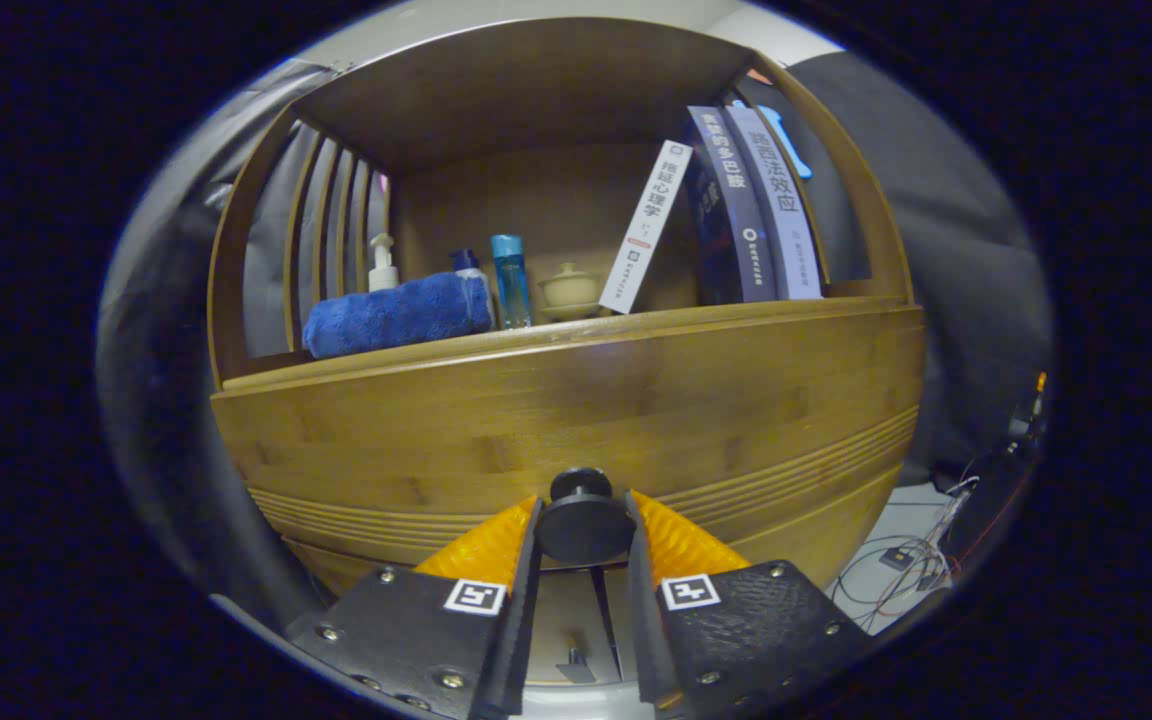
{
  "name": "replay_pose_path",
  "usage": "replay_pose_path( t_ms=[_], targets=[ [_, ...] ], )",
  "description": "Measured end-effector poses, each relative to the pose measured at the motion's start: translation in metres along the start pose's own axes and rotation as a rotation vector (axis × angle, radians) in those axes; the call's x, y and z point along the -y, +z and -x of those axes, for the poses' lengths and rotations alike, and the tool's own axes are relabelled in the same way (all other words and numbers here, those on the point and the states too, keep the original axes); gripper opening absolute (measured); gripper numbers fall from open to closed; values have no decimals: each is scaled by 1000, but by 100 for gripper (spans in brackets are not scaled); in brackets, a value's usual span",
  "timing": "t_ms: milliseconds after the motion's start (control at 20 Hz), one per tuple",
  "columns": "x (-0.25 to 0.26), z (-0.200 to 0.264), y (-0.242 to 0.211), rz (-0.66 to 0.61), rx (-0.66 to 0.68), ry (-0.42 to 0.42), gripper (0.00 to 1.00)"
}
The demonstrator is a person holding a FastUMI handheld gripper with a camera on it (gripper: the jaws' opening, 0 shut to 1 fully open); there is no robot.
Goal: Pull open the drawer, take out the items inside it, and place them on the countertop above the cabinet.
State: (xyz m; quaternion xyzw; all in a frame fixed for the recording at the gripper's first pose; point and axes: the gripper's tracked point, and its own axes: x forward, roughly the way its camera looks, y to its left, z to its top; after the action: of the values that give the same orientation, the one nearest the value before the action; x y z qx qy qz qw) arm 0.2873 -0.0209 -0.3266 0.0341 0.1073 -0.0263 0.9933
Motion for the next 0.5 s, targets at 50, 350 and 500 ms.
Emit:
replay_pose_path(
  t_ms=[50, 350, 500],
  targets=[
    [-2, 0, 0, 31, 9, 20, 42],
    [3, 37, -8, 86, -67, 55, 28],
    [8, 77, -12, 55, -89, 48, 28]
  ],
)
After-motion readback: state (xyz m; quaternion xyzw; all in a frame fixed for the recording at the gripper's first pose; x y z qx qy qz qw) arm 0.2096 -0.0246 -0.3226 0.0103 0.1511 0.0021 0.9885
